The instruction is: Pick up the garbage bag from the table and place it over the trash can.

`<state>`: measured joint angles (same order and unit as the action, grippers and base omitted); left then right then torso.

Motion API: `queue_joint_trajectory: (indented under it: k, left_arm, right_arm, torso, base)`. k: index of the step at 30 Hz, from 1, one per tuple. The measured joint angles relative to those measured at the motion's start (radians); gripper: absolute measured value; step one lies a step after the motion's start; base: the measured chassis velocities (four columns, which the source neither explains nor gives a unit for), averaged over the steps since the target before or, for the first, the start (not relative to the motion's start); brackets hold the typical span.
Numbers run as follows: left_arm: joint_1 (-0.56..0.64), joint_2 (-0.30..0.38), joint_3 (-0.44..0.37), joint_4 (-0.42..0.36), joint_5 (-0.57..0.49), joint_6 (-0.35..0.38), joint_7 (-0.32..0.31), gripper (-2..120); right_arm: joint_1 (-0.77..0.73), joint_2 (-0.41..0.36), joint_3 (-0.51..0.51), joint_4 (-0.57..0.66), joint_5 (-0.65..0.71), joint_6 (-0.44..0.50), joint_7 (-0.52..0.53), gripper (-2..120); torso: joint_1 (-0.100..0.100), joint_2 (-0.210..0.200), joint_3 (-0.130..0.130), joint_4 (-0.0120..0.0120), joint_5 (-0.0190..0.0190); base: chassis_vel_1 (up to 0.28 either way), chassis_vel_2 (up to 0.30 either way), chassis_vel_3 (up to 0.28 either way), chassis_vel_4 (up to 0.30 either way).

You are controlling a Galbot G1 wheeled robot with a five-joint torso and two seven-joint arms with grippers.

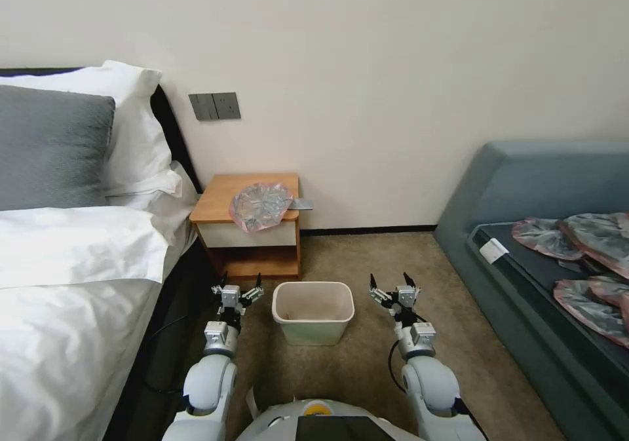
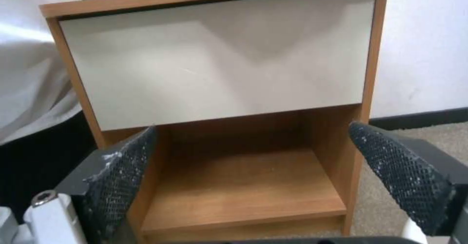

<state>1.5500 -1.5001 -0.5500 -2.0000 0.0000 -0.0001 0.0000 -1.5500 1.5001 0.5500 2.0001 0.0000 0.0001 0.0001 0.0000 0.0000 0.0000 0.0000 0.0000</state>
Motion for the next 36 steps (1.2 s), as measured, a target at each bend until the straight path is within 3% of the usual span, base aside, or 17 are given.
queue_joint_trajectory:
  k: [36]
  left_arm:
    - [0.002, 0.000, 0.000, -0.002, -0.001, 0.000, 0.000, 100]
  right_arm:
    - [-0.006, 0.001, 0.000, 0.010, 0.000, -0.002, 0.000, 100]
  torso:
    - [0.000, 0.000, 0.000, 0.0001, 0.0000]
  base:
    - [0.000, 0.000, 0.000, 0.000]
